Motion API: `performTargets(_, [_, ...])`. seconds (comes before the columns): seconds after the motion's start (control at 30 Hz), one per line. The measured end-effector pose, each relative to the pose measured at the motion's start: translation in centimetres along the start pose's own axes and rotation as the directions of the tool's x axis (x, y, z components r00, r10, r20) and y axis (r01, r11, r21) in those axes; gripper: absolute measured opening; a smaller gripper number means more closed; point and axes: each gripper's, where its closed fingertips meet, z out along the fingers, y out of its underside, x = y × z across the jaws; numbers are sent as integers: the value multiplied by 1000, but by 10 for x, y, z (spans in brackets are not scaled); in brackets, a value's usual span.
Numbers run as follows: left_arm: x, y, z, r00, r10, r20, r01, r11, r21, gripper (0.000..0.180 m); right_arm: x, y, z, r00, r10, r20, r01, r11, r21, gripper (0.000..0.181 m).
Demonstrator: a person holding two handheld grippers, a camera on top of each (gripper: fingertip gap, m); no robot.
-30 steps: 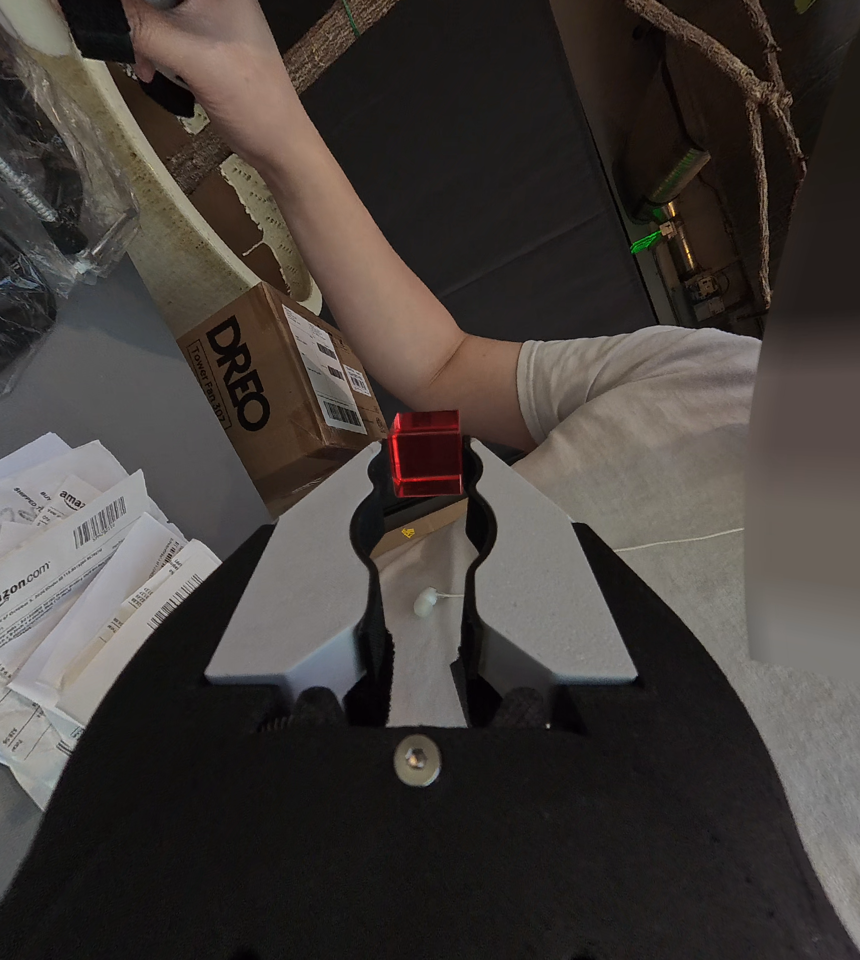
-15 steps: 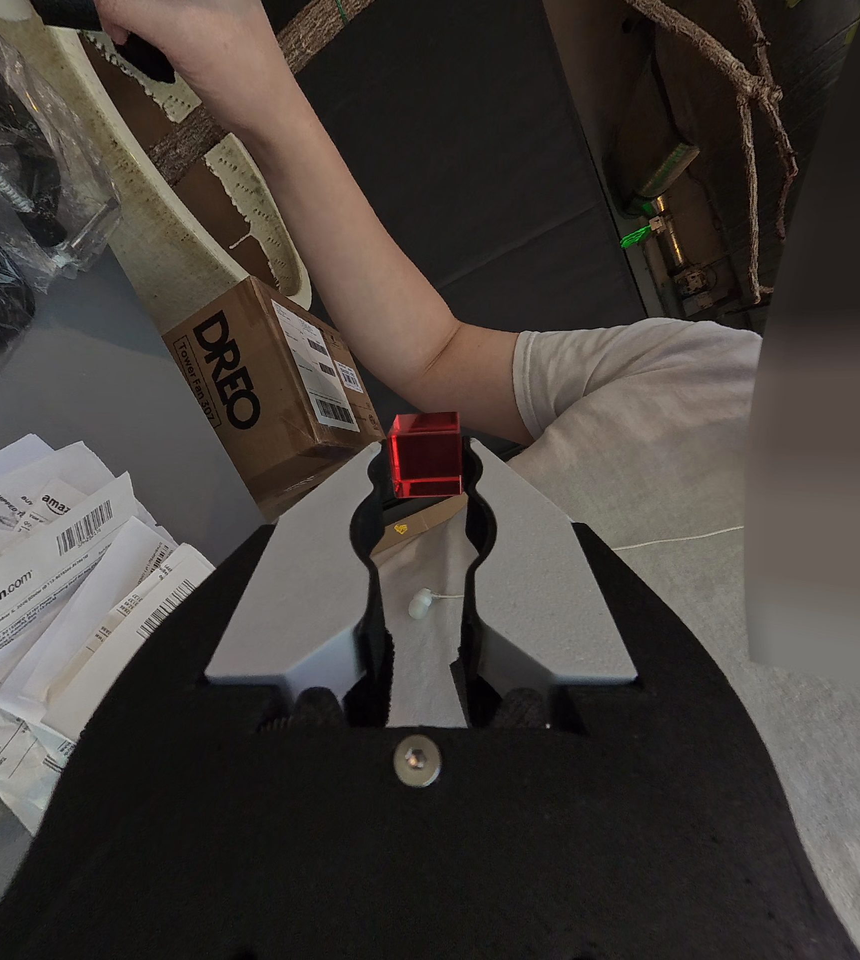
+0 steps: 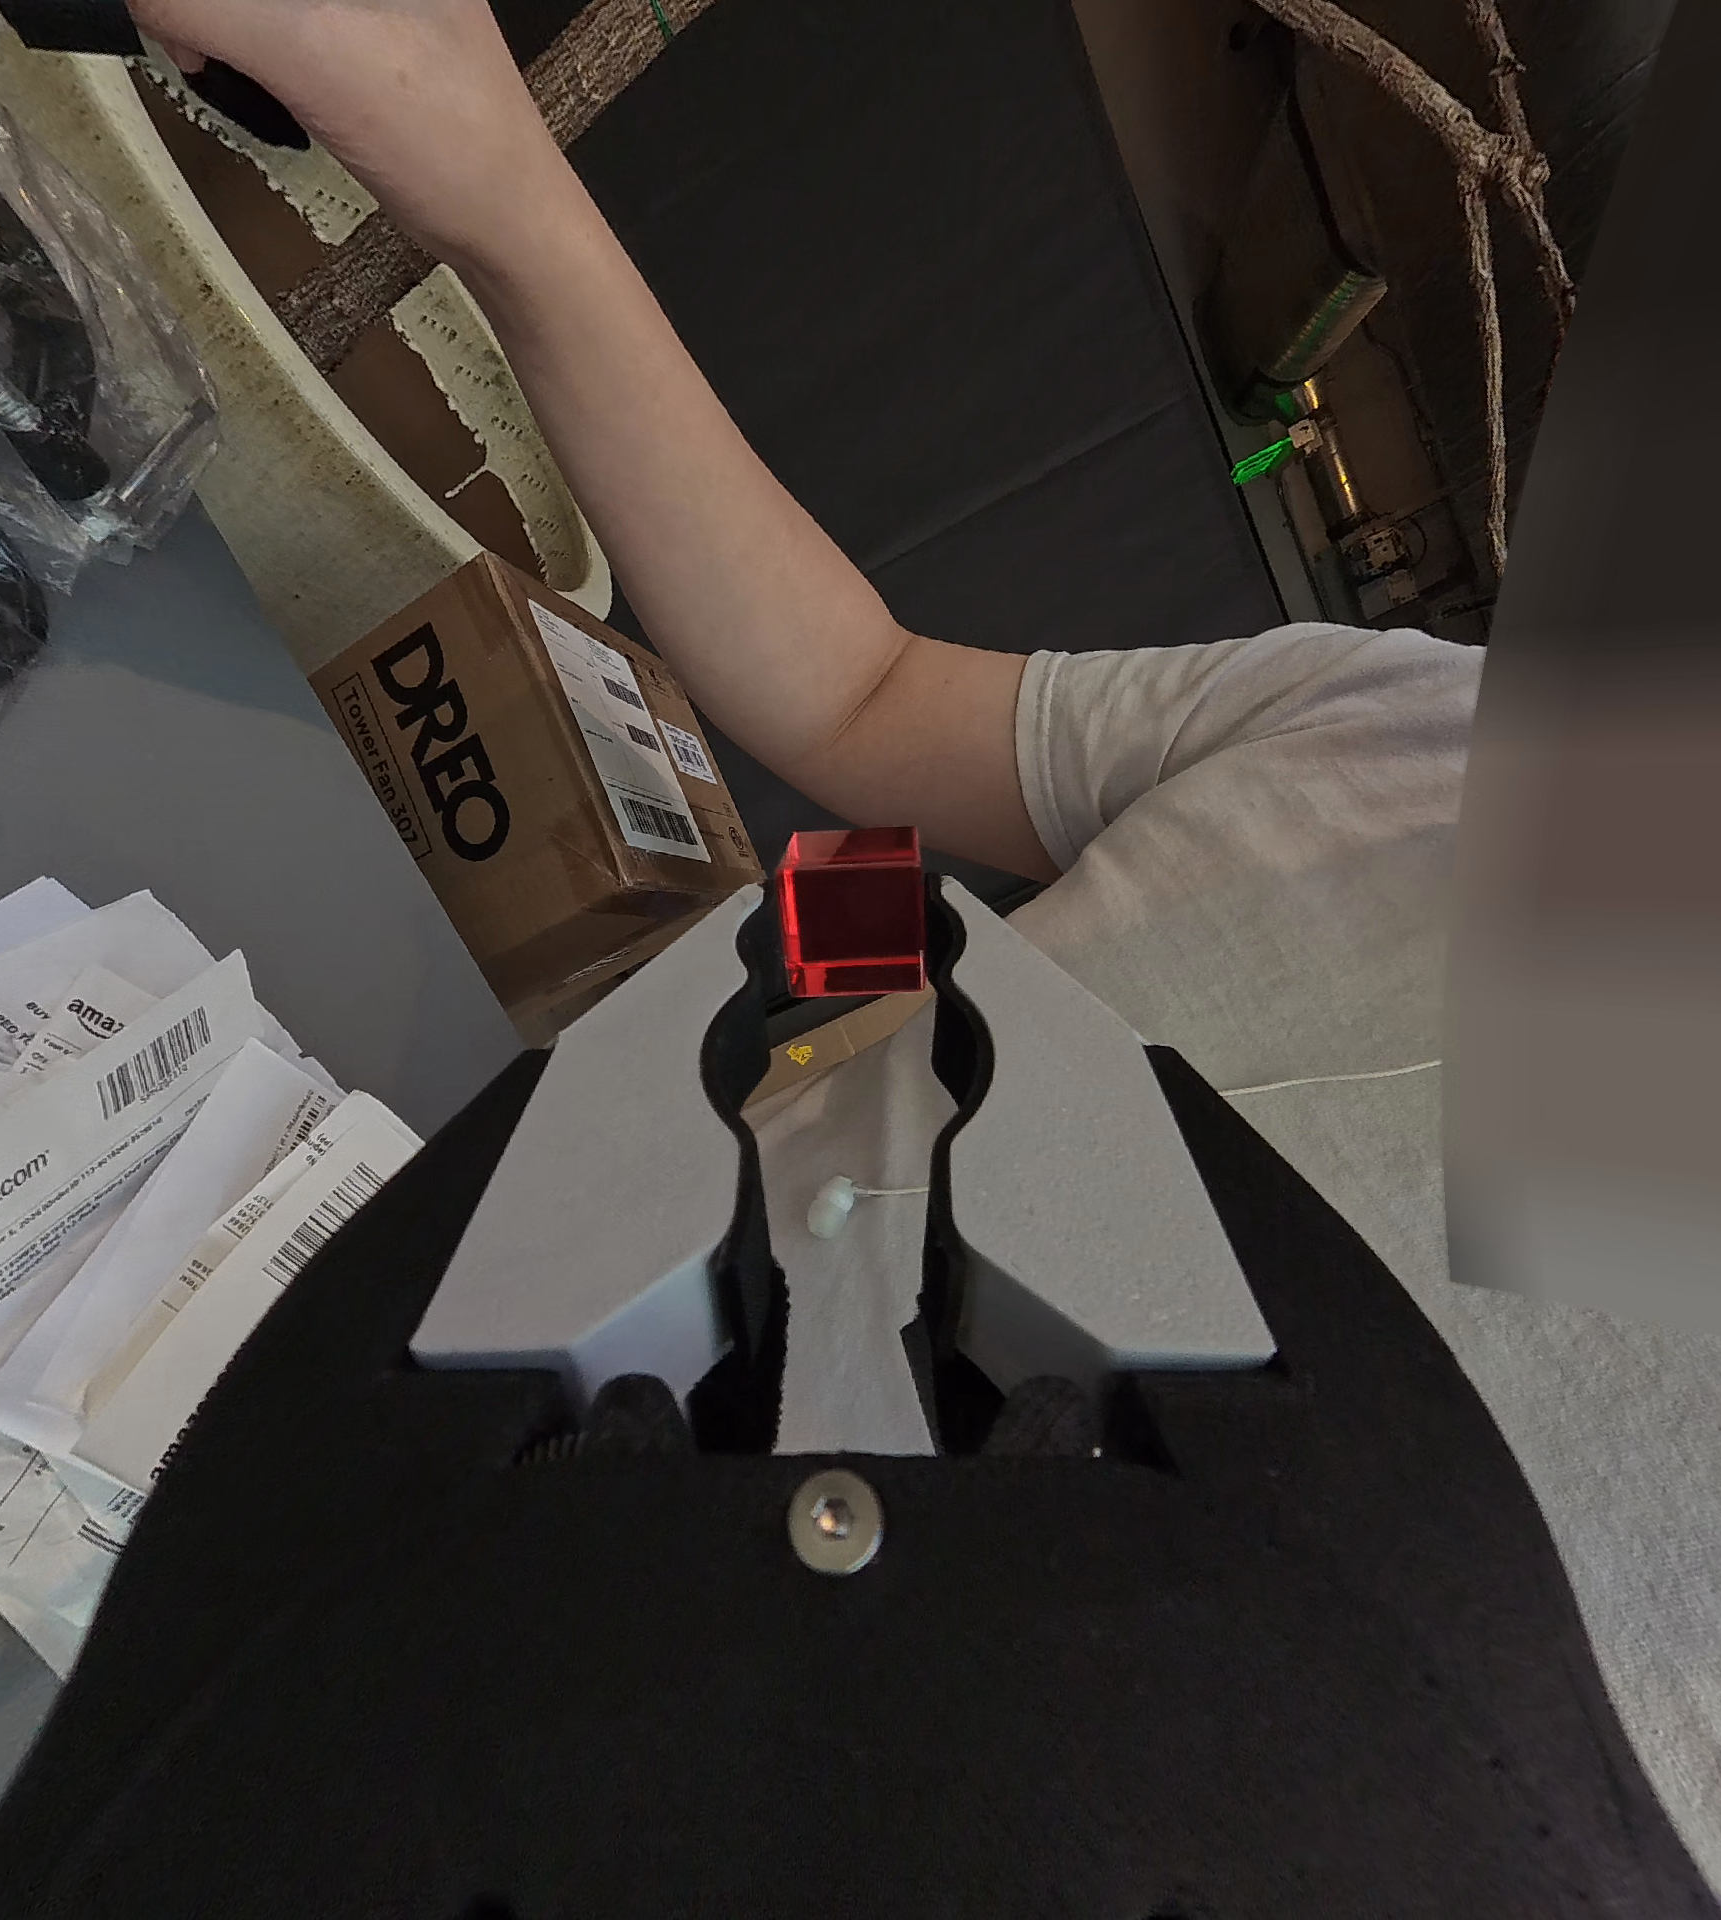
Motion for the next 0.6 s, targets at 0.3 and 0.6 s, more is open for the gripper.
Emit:
performTargets(0.3, [0,0,2,1000,-5,-5,5,1000,-5,24,-1,-1,-1,1000,5,9,-5,1000,21,29])
performTargets(0.6, [-3,-6,2,1000,-7,15,7,1000,17,24,0,-6,-24,1000,13,-21,-11,996,89,50])
